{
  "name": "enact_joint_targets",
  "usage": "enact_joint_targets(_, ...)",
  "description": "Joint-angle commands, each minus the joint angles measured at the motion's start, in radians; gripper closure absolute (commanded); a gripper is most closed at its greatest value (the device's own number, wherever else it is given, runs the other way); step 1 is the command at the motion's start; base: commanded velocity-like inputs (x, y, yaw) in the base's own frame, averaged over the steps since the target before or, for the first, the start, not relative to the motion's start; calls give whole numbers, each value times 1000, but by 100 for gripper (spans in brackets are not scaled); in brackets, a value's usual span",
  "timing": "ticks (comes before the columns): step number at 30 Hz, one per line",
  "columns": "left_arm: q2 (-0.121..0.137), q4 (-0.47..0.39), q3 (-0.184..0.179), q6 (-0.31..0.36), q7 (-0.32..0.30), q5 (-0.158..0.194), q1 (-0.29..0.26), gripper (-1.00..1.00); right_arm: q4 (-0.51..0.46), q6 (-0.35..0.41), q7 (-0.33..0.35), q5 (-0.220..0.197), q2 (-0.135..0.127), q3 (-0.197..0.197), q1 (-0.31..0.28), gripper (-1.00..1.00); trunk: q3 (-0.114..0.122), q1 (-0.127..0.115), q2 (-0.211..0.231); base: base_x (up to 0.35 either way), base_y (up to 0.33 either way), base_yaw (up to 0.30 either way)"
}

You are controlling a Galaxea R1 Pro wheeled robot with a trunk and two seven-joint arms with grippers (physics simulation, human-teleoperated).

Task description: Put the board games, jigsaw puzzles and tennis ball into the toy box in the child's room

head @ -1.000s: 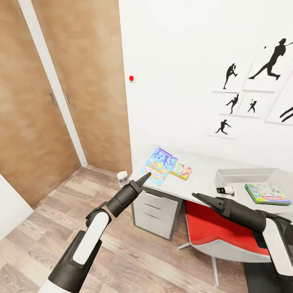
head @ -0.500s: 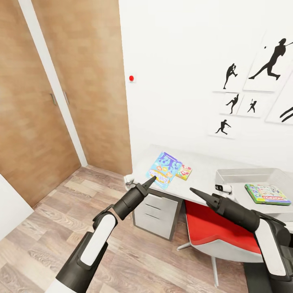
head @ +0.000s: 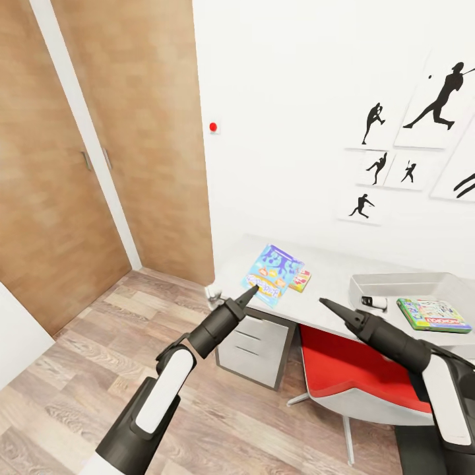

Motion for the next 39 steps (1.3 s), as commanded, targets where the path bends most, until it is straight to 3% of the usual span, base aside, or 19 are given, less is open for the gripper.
enact_joint_targets(1, -1, 0, -4, 8, -3, 11, -1, 100, 0, 4, 1, -2, 0, -4, -1, -100, -2, 1, -2, 0, 0, 0)
enact_joint_targets(8, -2, 1, -32, -60, -4, 18, -1, 100, 3, -8, -4, -1, 1, -23, -3, -100, -2, 1, -2, 0, 0, 0)
enact_joint_targets(14, -3, 1, -55, -80, -2, 20, -1, 100, 8, -37, -5, -1, 4, -24, -3, -100, -2, 1, -2, 0, 0, 0)
enact_joint_targets(26, -25, 37, -75, -123, 2, 13, -1, 100, 11, -65, -25, 6, 62, -21, -5, -100, -2, 1, -2, 0, 0, 0)
enact_joint_targets(39, -29, 46, -113, -154, 2, 12, -1, 100, 12, -68, -39, 6, 77, -20, -6, -100, -2, 1, -2, 0, 0, 0)
